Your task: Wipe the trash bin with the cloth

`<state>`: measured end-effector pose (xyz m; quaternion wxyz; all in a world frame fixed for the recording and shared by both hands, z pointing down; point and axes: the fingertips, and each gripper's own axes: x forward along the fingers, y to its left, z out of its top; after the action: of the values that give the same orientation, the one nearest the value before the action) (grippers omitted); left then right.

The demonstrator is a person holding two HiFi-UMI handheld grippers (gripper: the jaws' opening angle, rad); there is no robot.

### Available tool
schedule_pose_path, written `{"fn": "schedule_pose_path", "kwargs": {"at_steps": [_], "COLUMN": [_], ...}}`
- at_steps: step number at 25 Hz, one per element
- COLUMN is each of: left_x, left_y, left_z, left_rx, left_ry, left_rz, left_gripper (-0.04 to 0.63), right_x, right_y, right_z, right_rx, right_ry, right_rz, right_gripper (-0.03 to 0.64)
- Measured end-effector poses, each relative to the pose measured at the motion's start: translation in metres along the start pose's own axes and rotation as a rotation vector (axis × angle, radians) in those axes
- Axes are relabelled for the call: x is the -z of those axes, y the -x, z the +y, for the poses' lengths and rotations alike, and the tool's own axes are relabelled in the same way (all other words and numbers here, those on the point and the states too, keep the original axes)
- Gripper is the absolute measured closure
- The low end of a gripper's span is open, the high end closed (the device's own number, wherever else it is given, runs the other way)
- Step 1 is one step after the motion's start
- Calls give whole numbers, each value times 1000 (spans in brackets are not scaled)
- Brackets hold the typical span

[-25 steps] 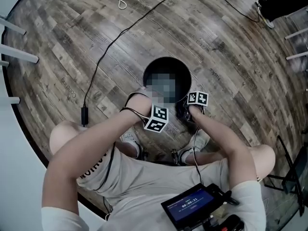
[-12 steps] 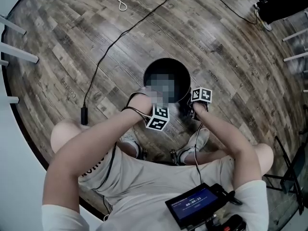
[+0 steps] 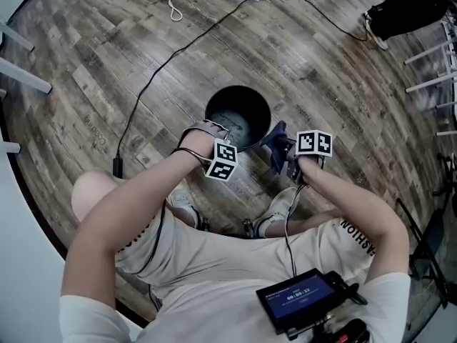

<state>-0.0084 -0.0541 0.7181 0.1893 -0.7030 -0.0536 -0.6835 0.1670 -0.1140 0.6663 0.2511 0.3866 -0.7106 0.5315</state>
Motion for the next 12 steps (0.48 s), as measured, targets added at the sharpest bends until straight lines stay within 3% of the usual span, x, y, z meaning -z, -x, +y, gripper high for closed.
{"fn": "schedule_pose_path", "kwargs": {"at_steps": [6,12], "left_x": [0,-8], "left_y": [1,-2], "left_z": [-1,-6], "left_rx": [-16,-8], "left_ry": [-23,-53], "left_rz": [17,15], "left_gripper": [507,526], "right_x": [14,21], "right_y": [5,-20], "right_z": [41,26], "right_rx": [-78,-36], "right_ry": [57,69], "right_rz": [-2,16], "right_gripper": [555,555]}}
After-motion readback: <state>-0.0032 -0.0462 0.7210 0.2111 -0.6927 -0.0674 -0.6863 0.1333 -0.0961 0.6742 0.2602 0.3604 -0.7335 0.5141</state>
